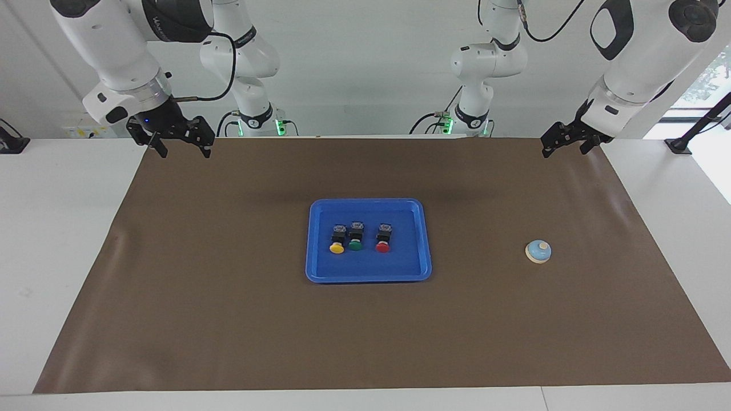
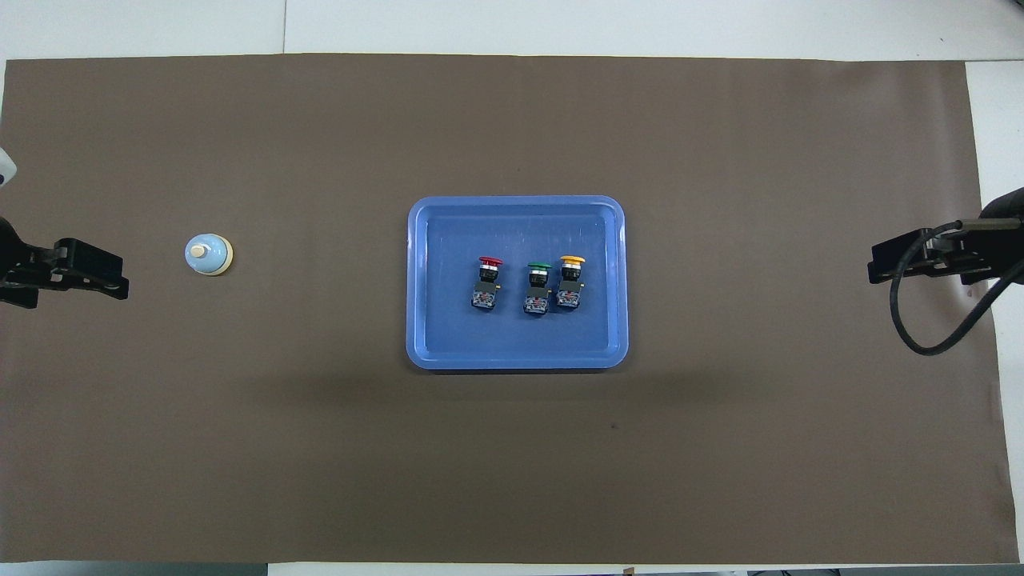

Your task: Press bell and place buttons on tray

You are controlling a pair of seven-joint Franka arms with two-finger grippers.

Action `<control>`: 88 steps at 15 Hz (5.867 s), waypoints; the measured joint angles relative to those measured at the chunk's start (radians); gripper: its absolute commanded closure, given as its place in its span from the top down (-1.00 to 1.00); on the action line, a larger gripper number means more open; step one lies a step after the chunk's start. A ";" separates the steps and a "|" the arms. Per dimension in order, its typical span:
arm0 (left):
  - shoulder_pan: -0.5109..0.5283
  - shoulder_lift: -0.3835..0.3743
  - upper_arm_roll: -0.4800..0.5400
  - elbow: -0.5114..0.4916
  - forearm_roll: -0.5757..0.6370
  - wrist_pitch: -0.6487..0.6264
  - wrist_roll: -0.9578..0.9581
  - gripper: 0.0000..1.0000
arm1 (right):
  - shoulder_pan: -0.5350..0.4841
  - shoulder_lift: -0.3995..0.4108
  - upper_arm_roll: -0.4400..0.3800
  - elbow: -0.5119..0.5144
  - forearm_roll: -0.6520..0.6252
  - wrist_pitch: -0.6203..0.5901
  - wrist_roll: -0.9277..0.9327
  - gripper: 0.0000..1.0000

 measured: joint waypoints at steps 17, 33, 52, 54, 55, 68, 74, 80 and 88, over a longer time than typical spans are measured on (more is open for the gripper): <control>0.009 -0.012 0.005 -0.109 0.000 0.202 0.000 -1.00 | 0.000 0.000 0.000 0.000 0.000 0.000 0.000 1.00; 0.042 0.278 0.007 -0.267 0.000 0.741 0.005 -1.00 | 0.000 0.000 0.000 0.000 0.000 0.000 0.000 1.00; 0.042 0.175 0.005 -0.034 0.003 0.249 0.031 1.00 | 0.000 0.000 0.000 0.000 0.000 0.000 0.000 1.00; 0.042 0.128 0.005 -0.034 0.003 0.197 0.031 1.00 | 0.000 0.000 0.000 0.000 0.000 0.000 0.000 1.00; 0.042 0.108 0.005 -0.034 0.004 0.165 0.031 1.00 | 0.000 0.000 0.000 0.000 0.000 0.000 0.000 1.00; 0.002 0.084 0.003 0.016 0.018 0.084 0.034 1.00 | 0.000 0.000 0.000 0.000 0.000 0.000 0.000 1.00; 0.002 0.092 0.003 0.032 0.018 0.082 0.034 1.00 | 0.000 0.000 0.000 0.000 0.000 0.000 0.000 1.00; 0.003 0.092 0.005 0.033 0.018 0.082 0.034 1.00 | 0.035 0.000 -0.004 0.000 0.002 0.000 0.000 1.00; 0.004 0.092 0.007 0.033 0.018 0.082 0.034 1.00 | 0.151 -0.007 -0.012 0.000 0.002 0.000 0.000 1.00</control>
